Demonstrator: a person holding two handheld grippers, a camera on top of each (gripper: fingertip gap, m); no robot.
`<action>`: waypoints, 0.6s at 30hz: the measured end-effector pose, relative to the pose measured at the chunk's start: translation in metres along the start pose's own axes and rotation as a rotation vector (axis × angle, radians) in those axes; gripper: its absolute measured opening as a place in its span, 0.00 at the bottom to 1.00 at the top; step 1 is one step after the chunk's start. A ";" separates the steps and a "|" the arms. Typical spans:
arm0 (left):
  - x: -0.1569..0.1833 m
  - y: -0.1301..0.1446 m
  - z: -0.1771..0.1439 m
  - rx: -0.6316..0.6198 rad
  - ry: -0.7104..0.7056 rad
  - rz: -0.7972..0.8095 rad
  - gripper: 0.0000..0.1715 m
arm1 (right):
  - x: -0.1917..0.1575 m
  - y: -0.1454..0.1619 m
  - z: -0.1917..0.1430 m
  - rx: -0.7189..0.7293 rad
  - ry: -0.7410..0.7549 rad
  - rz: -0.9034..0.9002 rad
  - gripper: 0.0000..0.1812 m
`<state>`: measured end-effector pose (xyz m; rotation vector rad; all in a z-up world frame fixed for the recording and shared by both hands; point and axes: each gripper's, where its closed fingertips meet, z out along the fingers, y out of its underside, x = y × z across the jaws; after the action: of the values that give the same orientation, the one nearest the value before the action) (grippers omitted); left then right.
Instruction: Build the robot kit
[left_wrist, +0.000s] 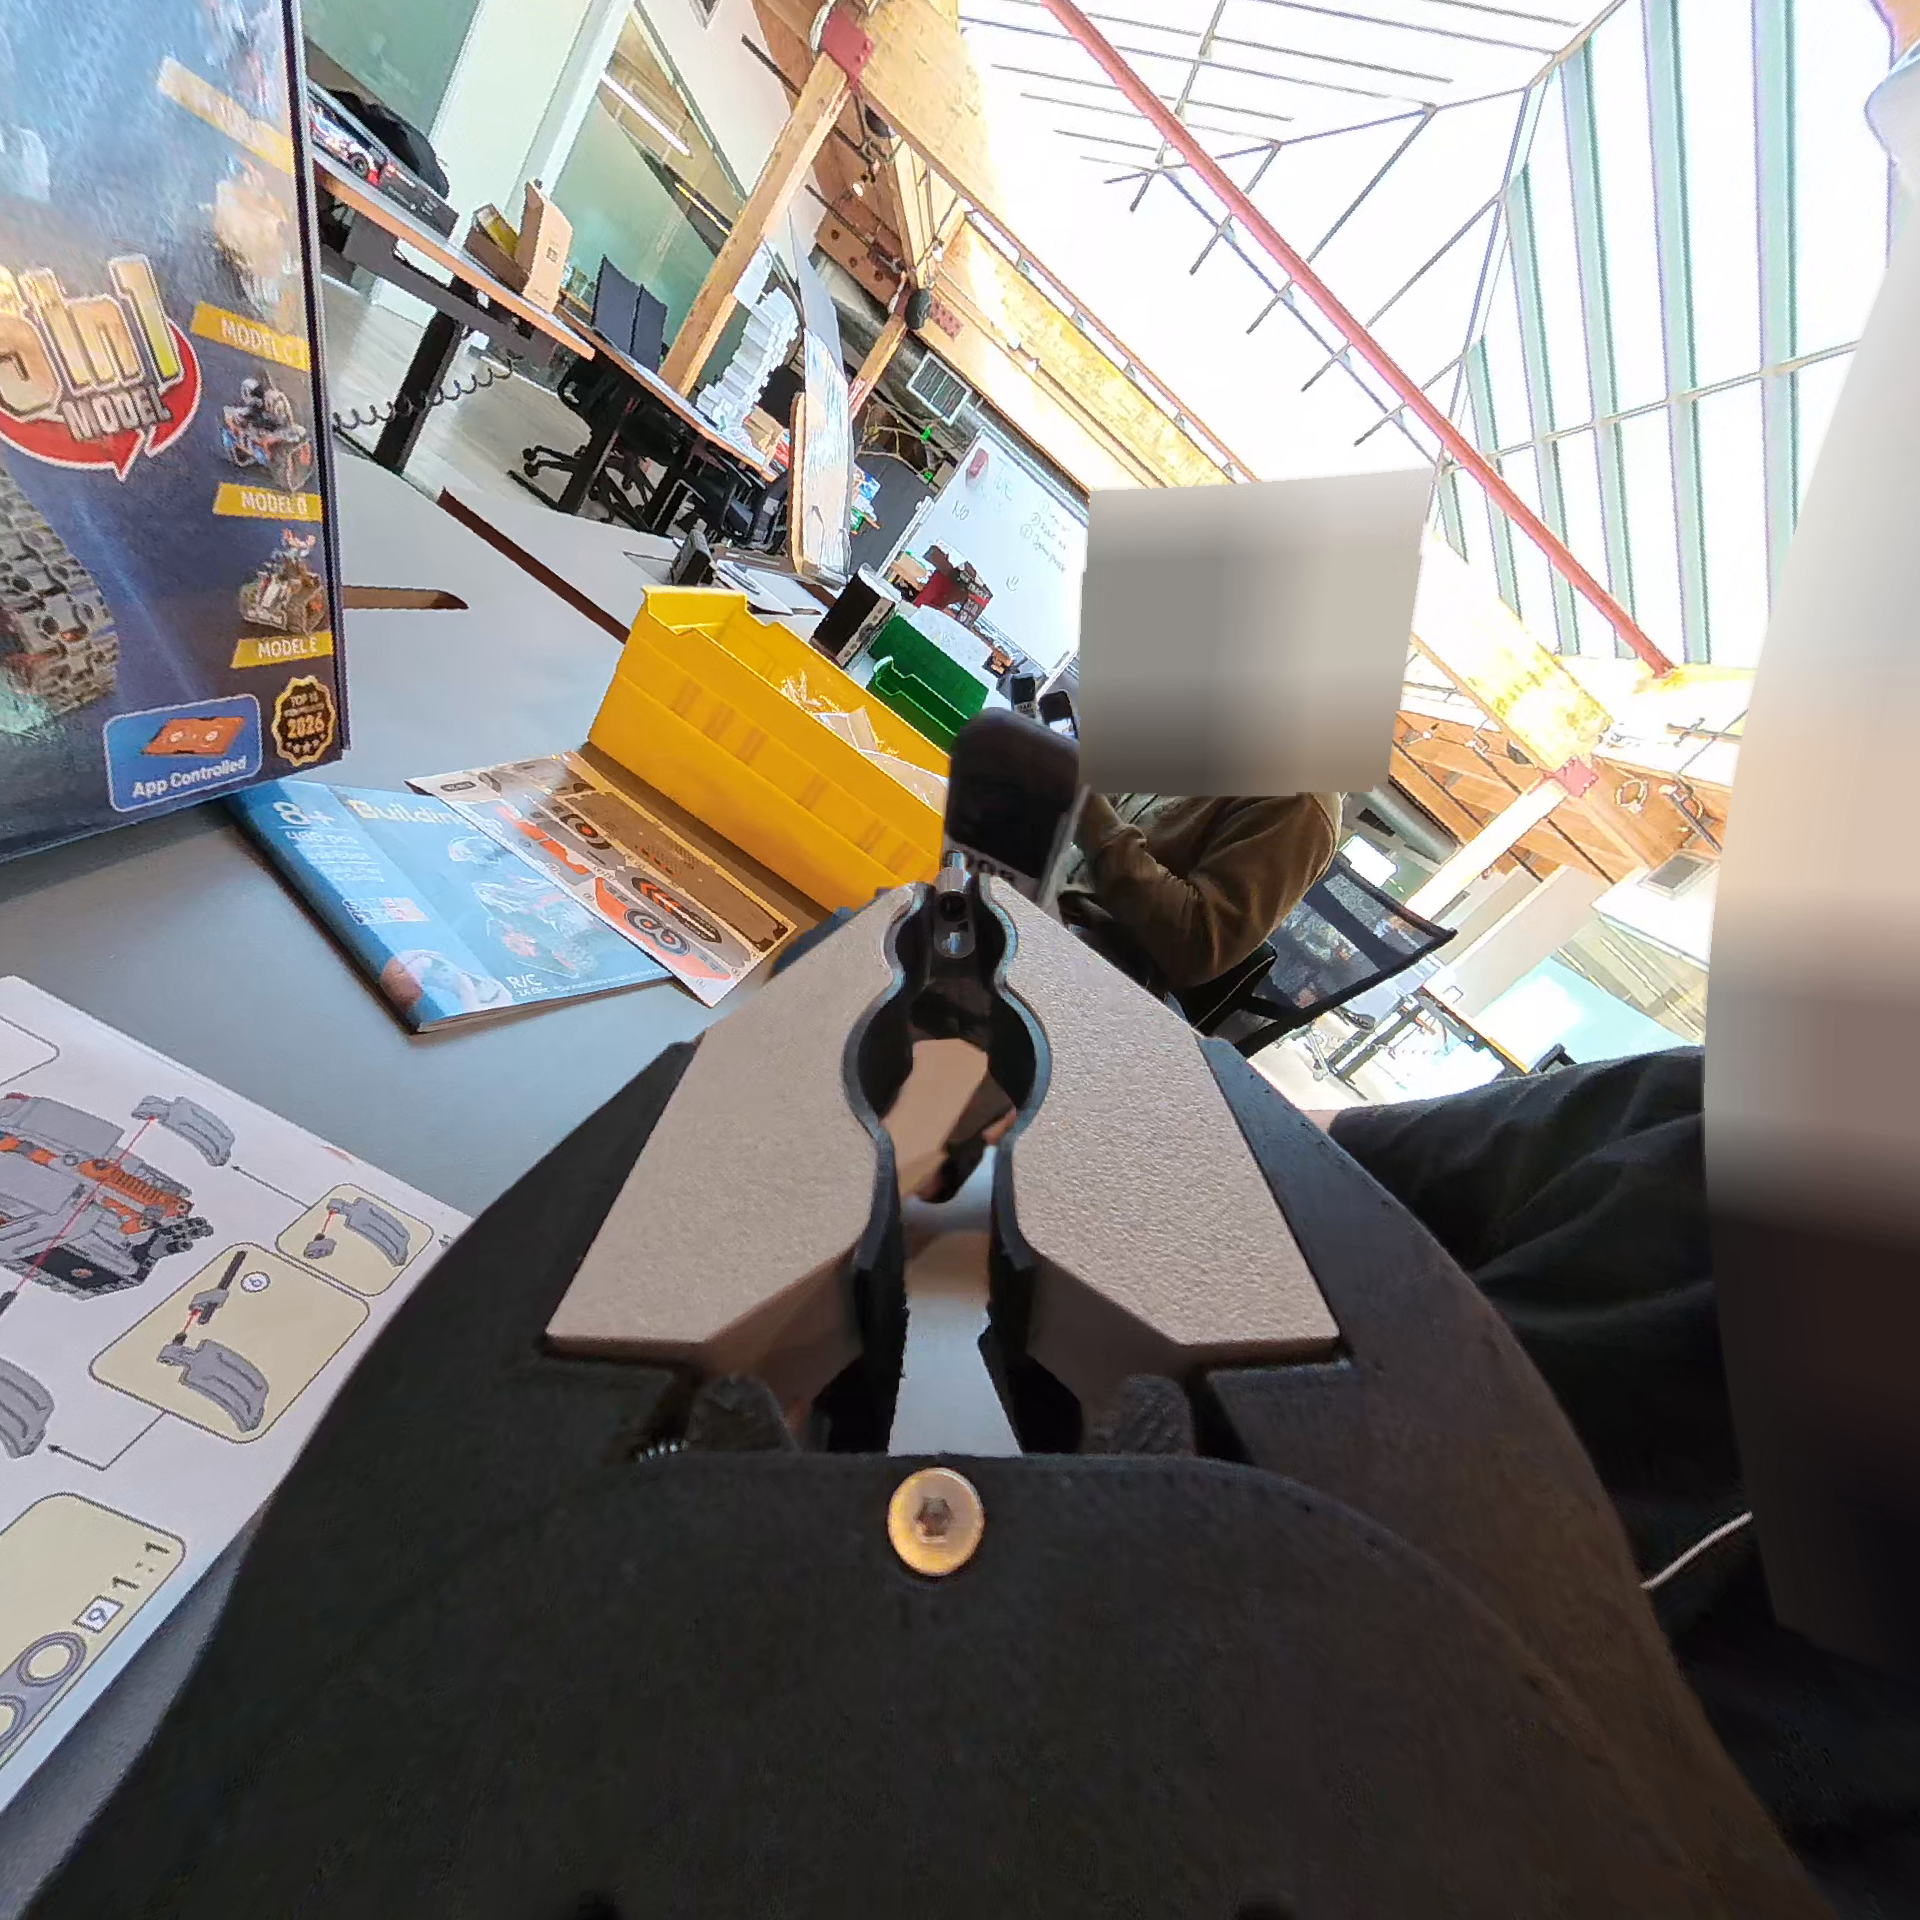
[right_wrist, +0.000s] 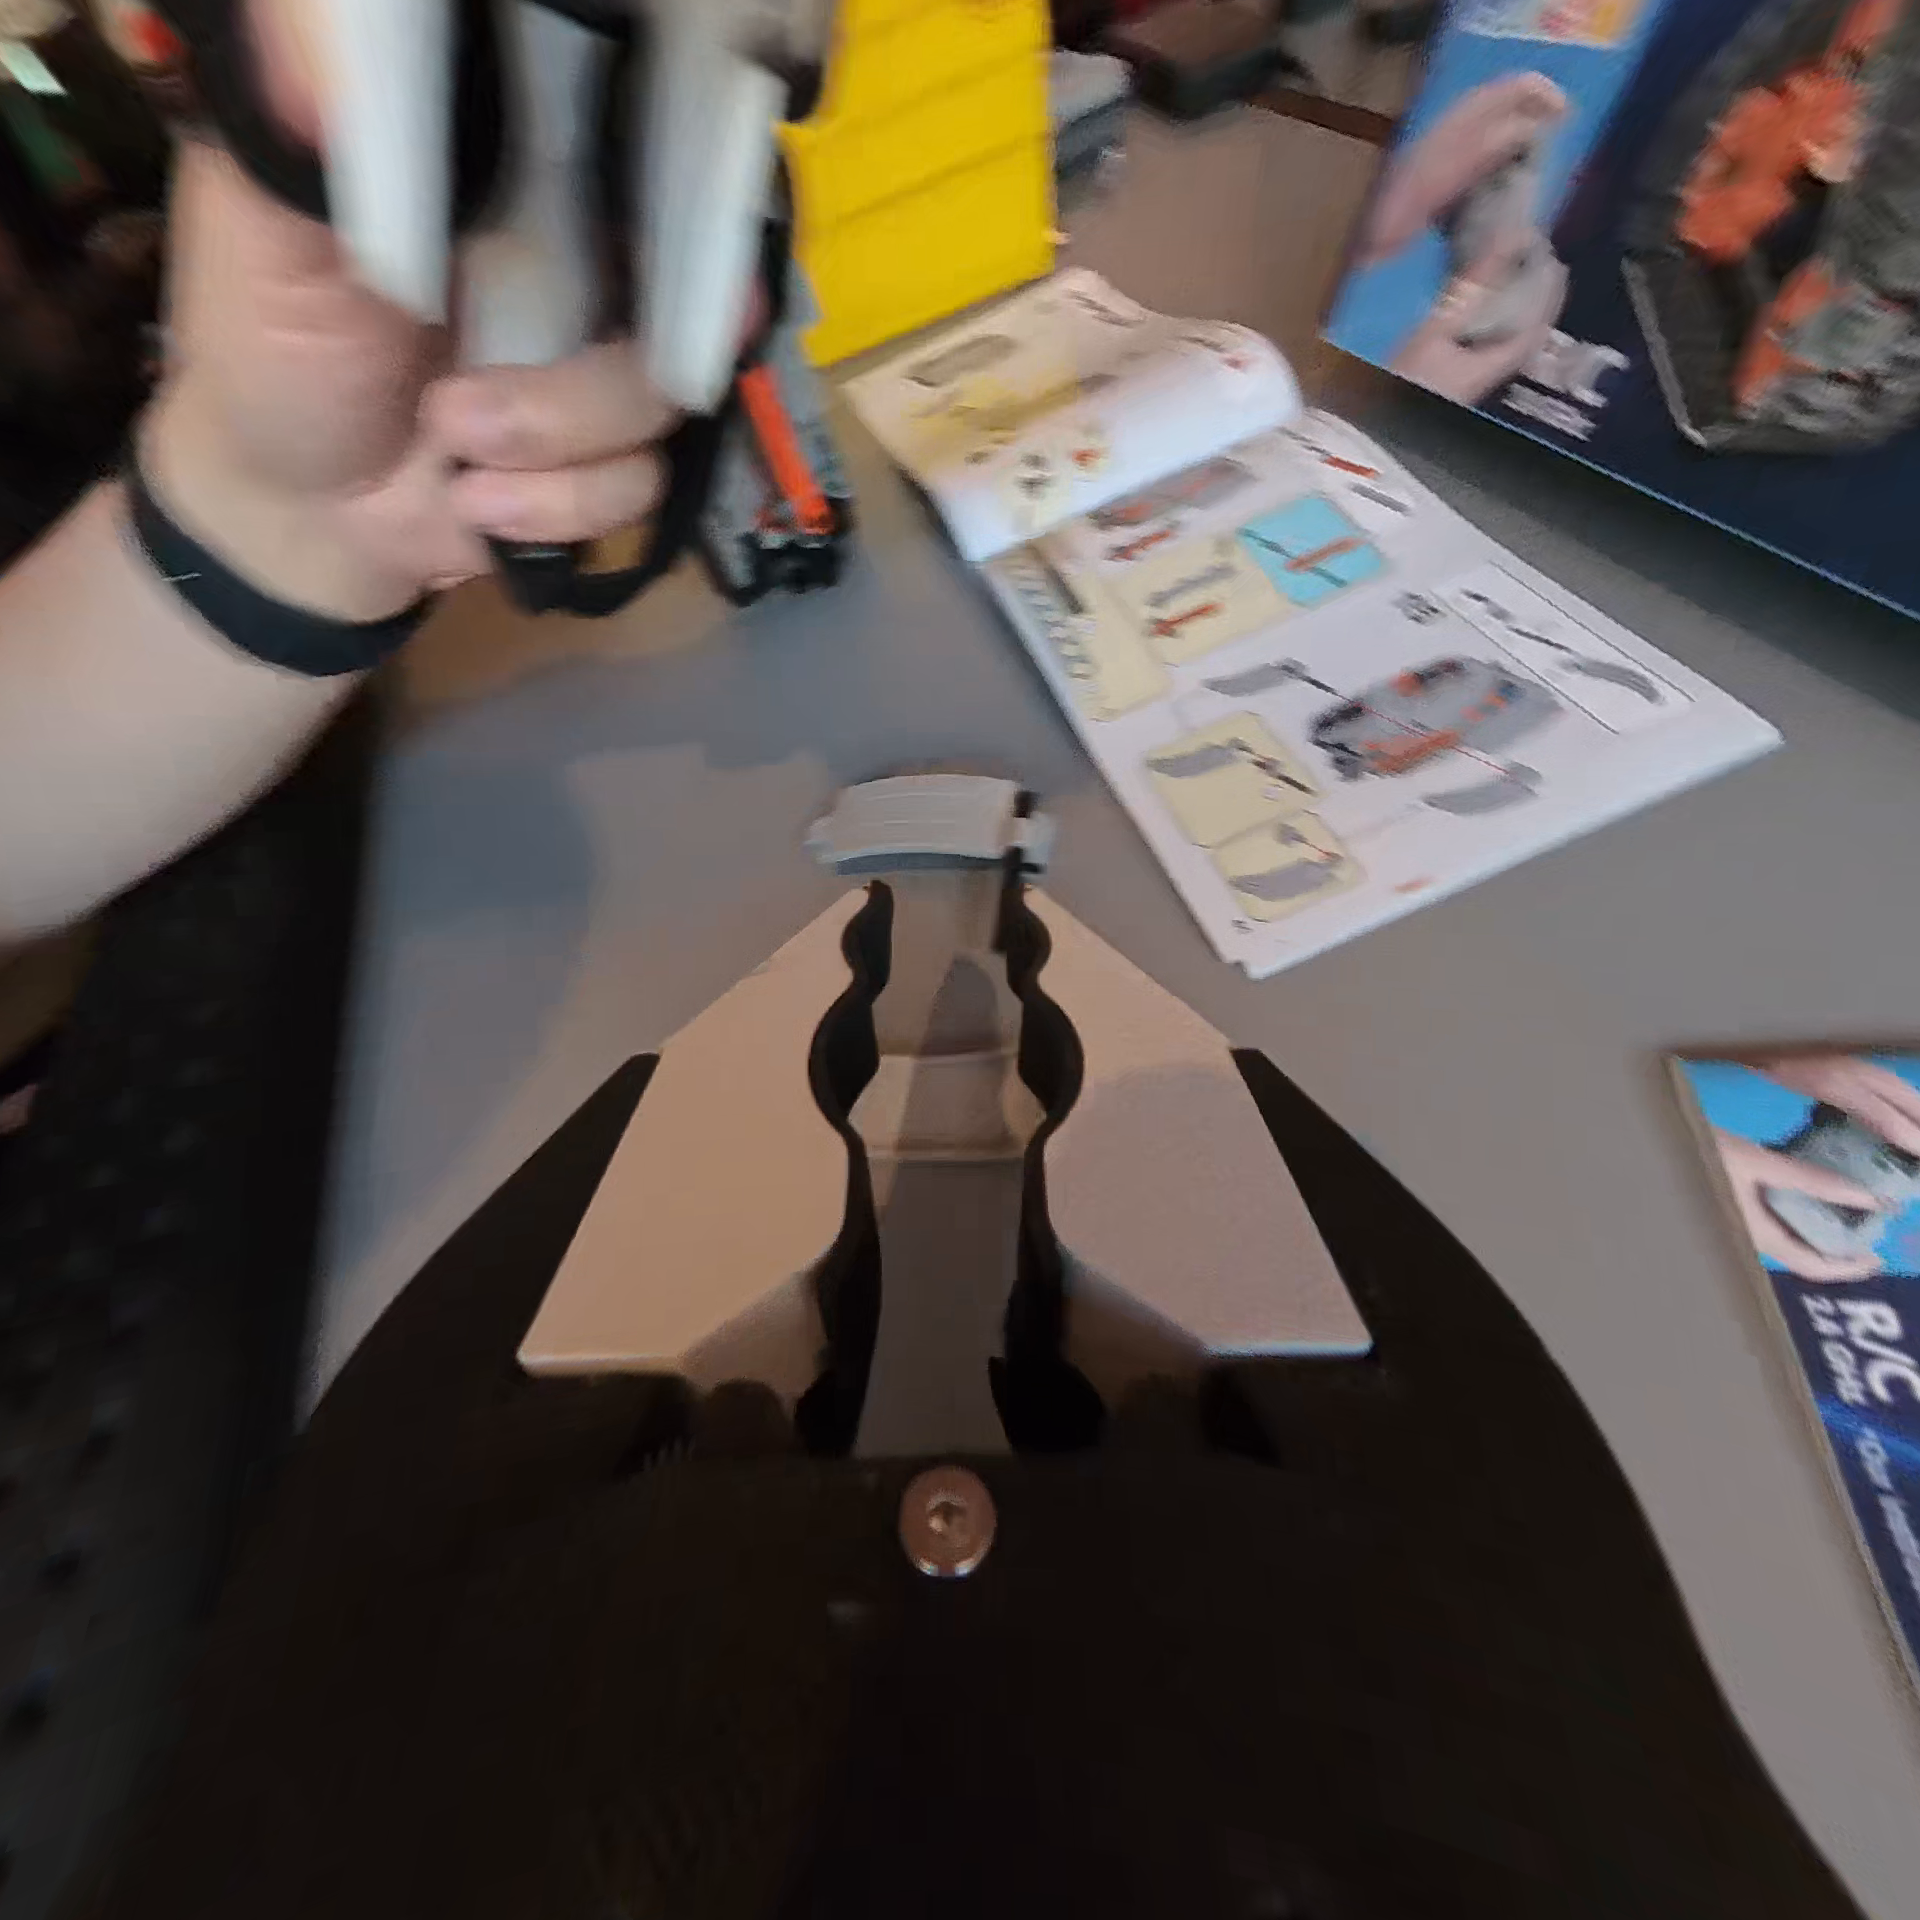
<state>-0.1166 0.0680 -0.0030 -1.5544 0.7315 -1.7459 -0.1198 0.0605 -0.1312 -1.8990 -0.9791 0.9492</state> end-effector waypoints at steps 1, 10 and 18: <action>0.001 -0.001 -0.001 0.006 0.001 0.002 0.03 | 0.007 0.002 0.006 -0.020 0.050 0.003 0.12; 0.001 -0.005 -0.006 0.017 0.005 -0.006 0.02 | 0.010 0.028 0.029 -0.209 0.147 -0.097 0.08; -0.003 -0.006 -0.007 0.023 -0.005 -0.014 0.02 | 0.014 0.025 0.024 -0.178 0.161 -0.143 0.01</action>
<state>-0.1245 0.0742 -0.0013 -1.5513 0.6976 -1.7538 -0.1273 0.0701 -0.1662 -1.9862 -1.1156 0.6332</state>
